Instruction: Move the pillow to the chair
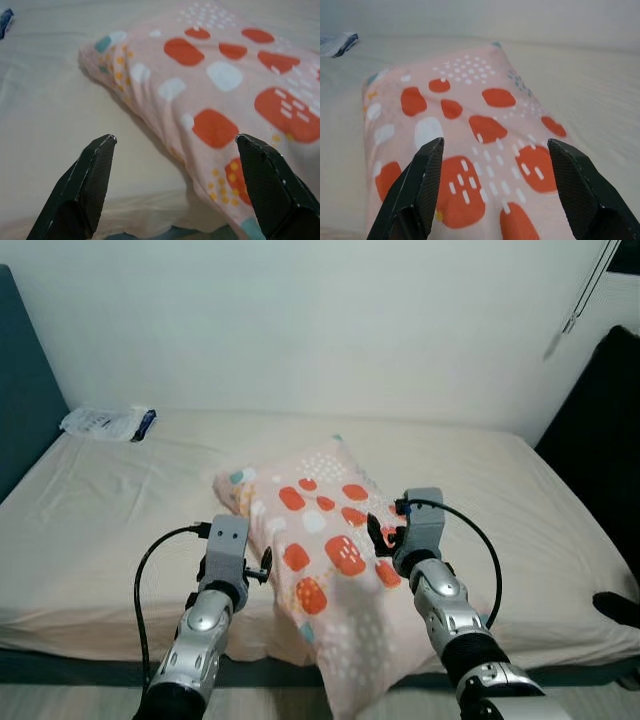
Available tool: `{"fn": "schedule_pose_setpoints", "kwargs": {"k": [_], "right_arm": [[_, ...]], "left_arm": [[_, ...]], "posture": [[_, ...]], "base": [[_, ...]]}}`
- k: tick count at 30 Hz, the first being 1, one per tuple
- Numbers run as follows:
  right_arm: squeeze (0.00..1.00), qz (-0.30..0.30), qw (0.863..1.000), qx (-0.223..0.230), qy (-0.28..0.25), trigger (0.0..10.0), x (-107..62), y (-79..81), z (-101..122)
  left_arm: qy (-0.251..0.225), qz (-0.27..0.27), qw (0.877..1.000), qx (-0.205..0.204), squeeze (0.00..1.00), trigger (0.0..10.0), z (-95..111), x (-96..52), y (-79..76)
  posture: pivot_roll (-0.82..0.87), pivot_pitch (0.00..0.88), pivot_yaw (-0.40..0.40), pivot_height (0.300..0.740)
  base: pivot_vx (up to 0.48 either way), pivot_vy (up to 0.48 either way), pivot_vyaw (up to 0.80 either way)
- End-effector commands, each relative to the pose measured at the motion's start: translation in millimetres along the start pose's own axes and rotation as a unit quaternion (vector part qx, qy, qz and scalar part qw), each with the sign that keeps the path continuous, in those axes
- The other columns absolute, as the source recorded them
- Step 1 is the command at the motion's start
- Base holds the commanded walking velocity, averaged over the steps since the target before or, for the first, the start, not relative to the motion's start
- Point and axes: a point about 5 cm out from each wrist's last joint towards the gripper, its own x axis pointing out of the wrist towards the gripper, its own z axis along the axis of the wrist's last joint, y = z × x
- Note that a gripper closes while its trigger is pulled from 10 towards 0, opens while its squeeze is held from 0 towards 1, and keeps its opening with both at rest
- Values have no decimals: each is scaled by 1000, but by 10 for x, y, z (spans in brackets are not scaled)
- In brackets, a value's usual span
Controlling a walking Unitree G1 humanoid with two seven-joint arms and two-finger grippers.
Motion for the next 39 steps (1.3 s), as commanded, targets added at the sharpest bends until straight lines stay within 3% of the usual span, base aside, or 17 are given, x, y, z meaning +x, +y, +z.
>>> {"fn": "schedule_pose_setpoints", "kwargs": {"k": [1,11,15,19,24,32,34,36,39], "right_arm": [[0,-4,1000,0,-4,10000,6,-25,20],[0,-1,1000,-1,-1,10000,-13,-45,-9],[0,7,1000,2,-1,10000,-24,-31,-25],[0,8,1000,-2,-1,10000,-25,-31,-26],[0,24,1000,11,-2,10000,-43,0,-52],[0,36,999,12,-12,10000,-52,8,-30],[0,39,999,16,-18,10000,-54,8,-15],[0,47,998,26,-27,10000,-62,5,4],[0,58,997,34,-31,10000,-75,11,4]], "left_arm": [[4,-3,1000,2,0,10000,5,1,3],[3,-58,998,-8,0,10000,34,16,-80],[9,-122,992,-23,0,10000,-9,-6,-149],[10,-133,991,-20,0,10000,-16,-11,-158],[41,-183,977,-103,0,10000,-45,-7,-195],[80,-182,970,-137,0,10000,-117,26,-123],[93,-186,966,-156,0,10000,-147,26,-113],[118,-182,949,-231,0,10000,-224,27,-69],[137,-178,945,-240,0,10000,-325,4,1]], "posture": [[8,0,-69,635],[11,0,-61,635],[0,0,-54,616],[0,0,-54,601],[3,10,-55,596],[-3,27,-54,587],[-1,28,-55,587],[0,26,-57,587],[-10,23,-52,572]], "base": [[0,0,0],[0,0,0],[0,0,0],[0,0,0],[0,0,0],[0,0,0],[0,0,0],[0,0,0],[0,0,0]]}}
